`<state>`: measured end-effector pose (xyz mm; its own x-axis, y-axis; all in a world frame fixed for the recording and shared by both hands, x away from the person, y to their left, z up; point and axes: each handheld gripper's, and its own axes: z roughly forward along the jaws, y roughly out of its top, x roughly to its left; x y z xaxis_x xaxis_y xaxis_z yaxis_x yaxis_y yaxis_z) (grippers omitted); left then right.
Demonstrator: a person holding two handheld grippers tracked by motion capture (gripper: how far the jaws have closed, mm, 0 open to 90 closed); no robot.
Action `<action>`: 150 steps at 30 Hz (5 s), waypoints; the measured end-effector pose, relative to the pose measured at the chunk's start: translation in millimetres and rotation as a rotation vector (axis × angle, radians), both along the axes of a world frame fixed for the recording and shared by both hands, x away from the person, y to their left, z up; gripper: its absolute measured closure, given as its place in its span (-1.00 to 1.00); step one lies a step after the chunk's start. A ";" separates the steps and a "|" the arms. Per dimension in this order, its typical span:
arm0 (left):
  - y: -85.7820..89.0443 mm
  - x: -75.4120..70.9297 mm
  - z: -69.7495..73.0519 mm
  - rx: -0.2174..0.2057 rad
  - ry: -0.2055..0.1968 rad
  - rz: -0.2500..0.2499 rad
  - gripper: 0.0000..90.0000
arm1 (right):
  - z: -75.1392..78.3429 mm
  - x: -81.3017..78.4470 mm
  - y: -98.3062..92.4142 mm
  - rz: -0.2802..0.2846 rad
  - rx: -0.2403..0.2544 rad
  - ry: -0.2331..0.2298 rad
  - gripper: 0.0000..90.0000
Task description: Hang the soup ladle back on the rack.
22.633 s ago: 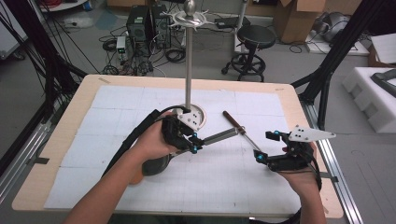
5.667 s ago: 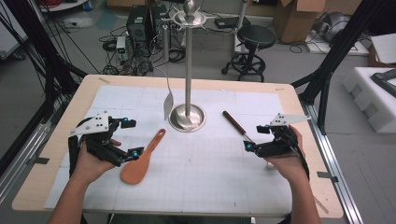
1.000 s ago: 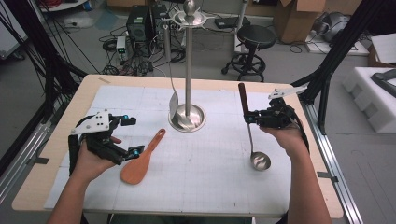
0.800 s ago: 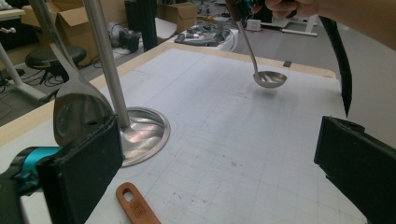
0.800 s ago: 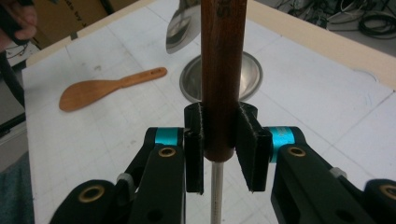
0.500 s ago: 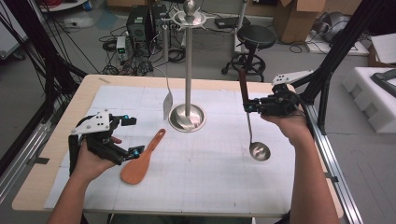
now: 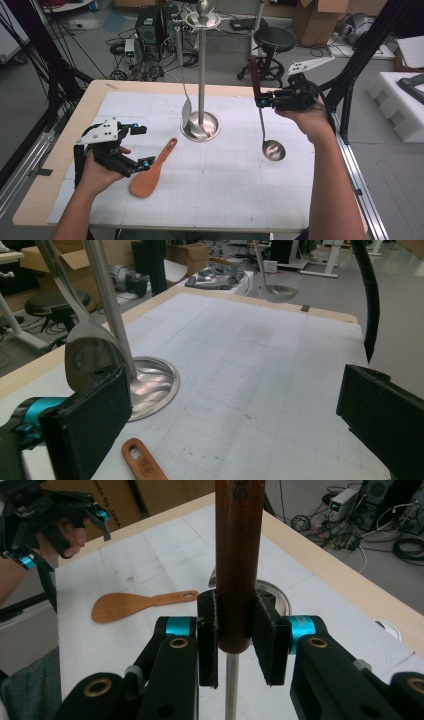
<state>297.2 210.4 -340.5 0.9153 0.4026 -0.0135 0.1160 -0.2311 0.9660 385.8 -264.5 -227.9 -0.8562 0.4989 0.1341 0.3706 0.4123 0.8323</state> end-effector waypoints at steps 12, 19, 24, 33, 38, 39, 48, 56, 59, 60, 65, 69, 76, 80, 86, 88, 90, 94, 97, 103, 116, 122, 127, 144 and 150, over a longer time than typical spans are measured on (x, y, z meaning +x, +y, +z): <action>-0.4 -0.8 0.3 0.003 -0.002 -0.004 -0.96 | 31.7 8.7 20.6 0.017 0.007 -0.037 0.65; -0.8 -1.2 0.5 0.011 -0.003 -0.007 -0.96 | 46.1 13.2 33.5 0.029 -0.002 -0.048 0.65; -0.5 -1.2 0.6 0.006 -0.003 -0.007 -0.96 | 55.0 16.2 44.6 0.036 -0.008 -0.057 0.65; 0.6 -1.9 1.3 0.002 -0.004 -0.010 -0.96 | 59.5 27.7 59.3 0.023 -0.032 -0.059 0.65; 0.7 -1.9 1.3 0.002 -0.005 -0.011 -0.96 | 58.8 31.3 62.5 0.019 -0.034 -0.053 0.65; 0.5 -1.9 1.3 0.001 -0.005 -0.010 -0.96 | 58.4 31.7 63.3 0.019 -0.039 -0.055 0.65; 1.2 -1.9 1.6 0.001 -0.005 -0.010 -0.96 | 58.4 35.6 66.3 0.014 -0.026 -0.051 0.65; 1.9 -1.8 2.0 -0.002 -0.008 -0.010 -0.96 | 58.4 37.8 73.0 0.020 -0.032 -0.048 0.65; 2.2 -1.8 2.2 -0.004 -0.008 -0.009 -0.96 | 57.8 39.1 74.0 0.018 -0.034 -0.047 0.65; 2.2 -1.8 2.2 -0.004 -0.008 -0.010 -0.96 | 57.4 39.8 74.4 0.014 -0.037 -0.048 0.65; 2.6 -1.8 2.6 -0.005 -0.010 -0.009 -0.96 | 56.0 41.5 77.0 0.010 -0.034 -0.048 0.65; 3.0 -2.1 3.0 -0.005 -0.012 -0.010 -0.96 | 54.7 43.0 79.3 0.009 -0.030 -0.045 0.65; 2.4 -2.4 2.9 0.001 -0.011 -0.009 -0.96 | 53.3 44.3 85.6 -0.001 -0.035 -0.046 0.64; 2.8 -3.2 3.7 -0.004 -0.014 -0.006 -0.96 | 52.5 45.7 89.2 -0.010 -0.045 -0.049 0.64; 2.9 -3.1 3.8 -0.002 -0.015 -0.008 -0.96 | 53.8 45.8 94.3 -0.033 -0.066 -0.047 0.64; 2.7 -3.2 4.0 -0.003 -0.015 -0.011 -0.96 | 54.1 46.4 97.1 -0.037 -0.069 -0.048 0.64; 3.0 -3.4 4.3 -0.001 -0.017 -0.011 -0.96 | 53.8 47.6 100.2 -0.049 -0.077 -0.048 0.64; 3.7 -4.1 4.8 -0.006 -0.017 -0.009 -0.96 | 53.6 49.7 103.6 -0.049 -0.082 -0.042 0.64; 4.3 -4.3 5.0 -0.006 -0.020 -0.007 -0.96 | 53.0 51.3 105.9 -0.048 -0.082 -0.035 0.64; 5.7 -5.5 5.6 -0.005 -0.021 -0.004 -0.96 | 51.4 54.1 108.3 -0.042 -0.073 -0.023 0.64; 4.7 -5.5 5.3 0.000 -0.021 -0.007 -0.96 | 54.2 52.3 105.7 -0.087 -0.081 -0.047 0.15; 4.4 -5.3 5.1 0.001 -0.019 -0.006 -0.96 | 55.4 40.8 95.3 -0.078 -0.057 -0.089 -0.14; 4.3 -4.7 4.8 0.004 -0.020 -0.006 -0.96 | 50.0 29.4 80.6 -0.073 -0.035 -0.096 -0.23; 0.9 -2.7 2.0 0.013 -0.008 -0.019 -0.96 | 17.1 -15.1 26.9 -0.089 0.002 -0.145 -0.54; -0.3 -1.7 0.5 0.021 -0.004 -0.021 -0.96 | 3.2 -28.9 10.4 -0.109 0.024 -0.164 -0.61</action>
<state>295.5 210.2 -340.1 0.9234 0.3838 -0.0022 0.1075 -0.2532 0.9614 357.0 -254.1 -224.6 -0.8088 0.5880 0.0103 0.2708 0.3568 0.8941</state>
